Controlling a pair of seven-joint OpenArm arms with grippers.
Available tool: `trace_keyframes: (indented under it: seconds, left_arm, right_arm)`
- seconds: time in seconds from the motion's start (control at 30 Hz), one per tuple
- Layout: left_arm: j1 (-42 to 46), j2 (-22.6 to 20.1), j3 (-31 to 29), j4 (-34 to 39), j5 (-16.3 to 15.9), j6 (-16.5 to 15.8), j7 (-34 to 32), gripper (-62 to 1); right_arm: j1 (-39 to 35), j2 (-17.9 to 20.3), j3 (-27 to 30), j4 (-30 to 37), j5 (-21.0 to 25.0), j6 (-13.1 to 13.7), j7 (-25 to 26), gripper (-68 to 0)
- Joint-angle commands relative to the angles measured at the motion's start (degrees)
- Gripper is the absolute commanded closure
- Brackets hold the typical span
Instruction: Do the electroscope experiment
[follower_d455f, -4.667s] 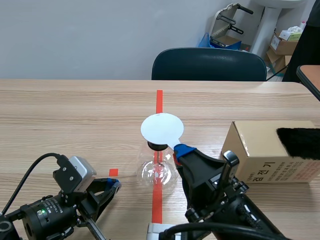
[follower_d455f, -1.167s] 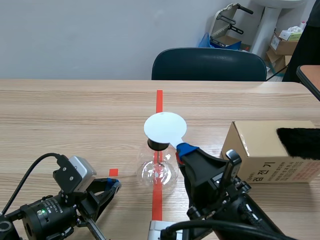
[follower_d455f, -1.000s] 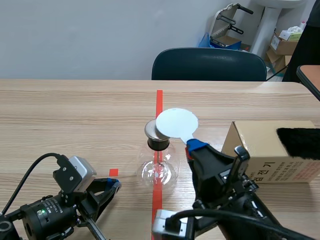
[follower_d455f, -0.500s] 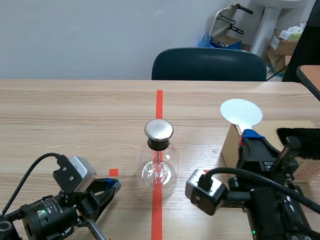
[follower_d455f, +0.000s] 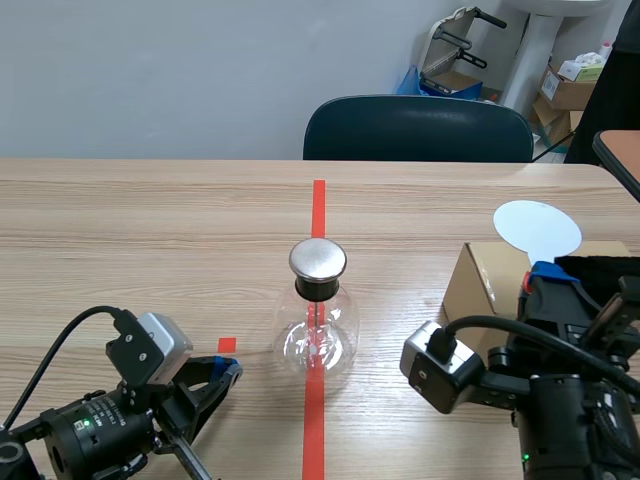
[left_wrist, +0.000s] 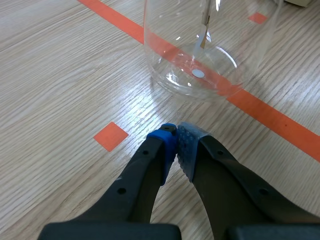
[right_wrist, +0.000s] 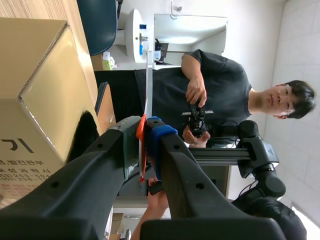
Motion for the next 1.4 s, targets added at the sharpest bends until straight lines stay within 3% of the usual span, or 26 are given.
trace_keyframes:
  seconds: [0.0,0.17,0.37,1.0,1.37]
  left_arm:
    - [0.6,0.4,0.1,0.7,-0.3,-0.1,-0.8,-4.0]
    - [0.6,0.4,0.1,0.7,-0.3,-0.1,-0.8,-4.0]
    - [0.6,0.4,0.1,0.7,-0.3,-0.1,-0.8,-4.0]
    - [0.6,0.4,0.1,0.7,-0.3,-0.1,-0.8,-4.0]
    - [0.6,0.4,0.1,0.7,-0.3,-0.1,-0.8,-4.0]
  right_arm:
    - [0.0,0.4,0.3,1.4,-0.2,-0.6,-0.2,-1.0]
    - [0.0,0.4,0.3,1.4,-0.2,-0.6,0.2,-1.1]
    - [0.0,0.4,0.3,1.4,-0.2,-0.6,4.5,-1.0]
    - [0.0,0.4,0.3,1.4,-0.2,-0.6,30.2,-1.0]
    - [0.0,0.4,0.3,1.4,-0.2,-0.6,40.7,-1.0]
